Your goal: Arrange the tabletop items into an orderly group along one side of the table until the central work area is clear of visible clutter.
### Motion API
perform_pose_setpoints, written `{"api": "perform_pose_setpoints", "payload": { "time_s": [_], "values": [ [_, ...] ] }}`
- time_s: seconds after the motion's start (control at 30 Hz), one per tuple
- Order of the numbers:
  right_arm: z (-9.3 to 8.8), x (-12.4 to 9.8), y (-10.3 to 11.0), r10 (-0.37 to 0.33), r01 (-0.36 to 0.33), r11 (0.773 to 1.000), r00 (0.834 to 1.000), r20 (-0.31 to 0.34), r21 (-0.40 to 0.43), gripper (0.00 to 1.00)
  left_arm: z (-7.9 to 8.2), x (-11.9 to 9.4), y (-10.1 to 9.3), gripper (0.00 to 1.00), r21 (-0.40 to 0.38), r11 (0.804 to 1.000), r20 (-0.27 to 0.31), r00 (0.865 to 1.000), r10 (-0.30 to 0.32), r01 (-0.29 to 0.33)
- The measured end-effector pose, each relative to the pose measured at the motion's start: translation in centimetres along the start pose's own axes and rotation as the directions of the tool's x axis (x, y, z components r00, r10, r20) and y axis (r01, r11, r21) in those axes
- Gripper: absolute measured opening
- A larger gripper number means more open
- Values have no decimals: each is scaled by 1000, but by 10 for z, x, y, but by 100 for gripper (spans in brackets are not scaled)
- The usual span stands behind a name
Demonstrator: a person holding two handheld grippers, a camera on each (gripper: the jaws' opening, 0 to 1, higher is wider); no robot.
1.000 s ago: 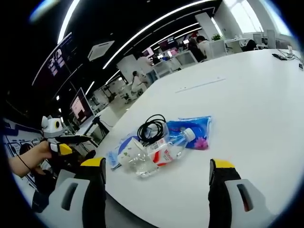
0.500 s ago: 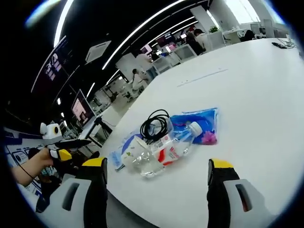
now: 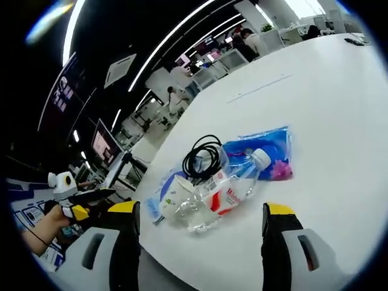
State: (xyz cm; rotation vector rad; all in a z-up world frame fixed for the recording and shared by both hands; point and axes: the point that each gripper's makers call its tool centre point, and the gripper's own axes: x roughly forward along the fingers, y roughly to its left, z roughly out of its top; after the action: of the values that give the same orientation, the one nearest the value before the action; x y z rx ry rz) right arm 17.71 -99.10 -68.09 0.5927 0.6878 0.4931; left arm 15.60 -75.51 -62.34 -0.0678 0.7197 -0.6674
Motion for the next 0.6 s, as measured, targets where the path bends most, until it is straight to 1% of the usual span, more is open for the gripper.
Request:
{"api": "perform_pose_setpoints", "payload": {
  "time_s": [0.1, 0.17, 0.3, 0.4, 0.53, 0.6],
  "values": [
    [2, 4, -1, 3, -3, 1000, 1000, 5, 29, 78, -2, -1, 0, 96, -7, 1000, 0, 1000, 5, -5],
    [4, 7, -4, -9, 8, 999, 1000, 15, 53, 77, -3, -2, -1, 96, -8, 1000, -3, 1000, 6, -6],
    [6, 15, -12, -21, 17, 991, 999, 28, 133, 75, -3, -4, -3, 96, -16, 1000, 0, 1000, -2, 2],
    [11, 21, -16, -27, 20, 984, 999, 37, 175, 74, -4, -5, -5, 96, -12, 1000, -2, 1000, -7, 7],
    [12, 32, -23, -46, 42, 982, 999, 16, 183, 74, -7, -5, -3, 96, -21, 1000, -14, 1000, -5, 4],
    [14, 35, -22, -48, 45, 981, 999, 14, 191, 74, -6, -6, -3, 96, -25, 1000, -8, 1000, -5, 4]
  ]
}}
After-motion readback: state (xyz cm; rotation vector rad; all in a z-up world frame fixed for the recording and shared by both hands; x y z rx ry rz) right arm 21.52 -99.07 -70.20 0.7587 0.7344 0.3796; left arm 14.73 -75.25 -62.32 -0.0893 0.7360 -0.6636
